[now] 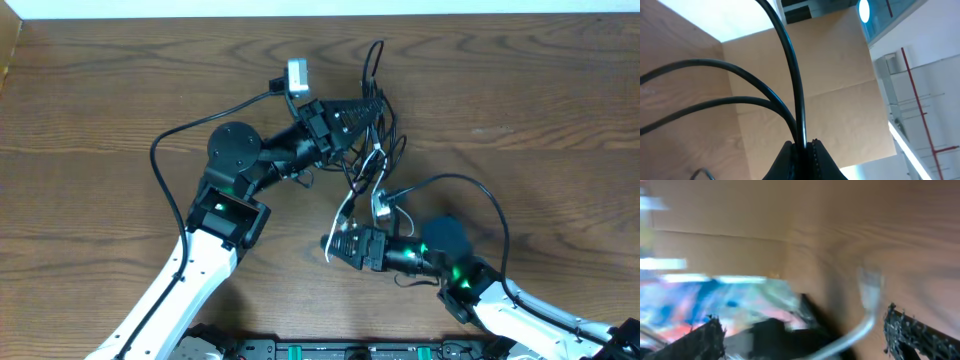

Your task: Untangle cables

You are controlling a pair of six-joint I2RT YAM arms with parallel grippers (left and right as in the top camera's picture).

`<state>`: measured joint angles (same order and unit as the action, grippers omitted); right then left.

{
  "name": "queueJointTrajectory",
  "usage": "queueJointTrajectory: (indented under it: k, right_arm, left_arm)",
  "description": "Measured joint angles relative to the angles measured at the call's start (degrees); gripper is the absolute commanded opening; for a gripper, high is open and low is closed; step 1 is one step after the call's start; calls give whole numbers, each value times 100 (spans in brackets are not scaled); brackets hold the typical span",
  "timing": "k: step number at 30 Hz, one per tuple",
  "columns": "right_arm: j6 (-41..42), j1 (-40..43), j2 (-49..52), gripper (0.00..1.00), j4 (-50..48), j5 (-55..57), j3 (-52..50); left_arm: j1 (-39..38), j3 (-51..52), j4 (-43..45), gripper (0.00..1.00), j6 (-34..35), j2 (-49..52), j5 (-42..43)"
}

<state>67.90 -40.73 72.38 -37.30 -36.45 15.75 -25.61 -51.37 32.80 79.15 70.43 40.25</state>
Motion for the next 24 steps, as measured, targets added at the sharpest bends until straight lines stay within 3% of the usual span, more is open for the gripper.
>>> queueJointTrajectory:
  k: [9, 18, 24]
  right_arm:
    - [-885, 236, -319, 99, 282, 326, -22]
    - [-1172, 1635, -1696, 99, 658, 396, -22]
    - [-2004, 2061, -2094, 98, 1078, 345, -9]
  left_arm:
    - [435, 0, -643, 8, -229, 0, 275]
    - [498, 0, -693, 8, -254, 0, 321]
    - [498, 0, -577, 8, 330, 0, 273]
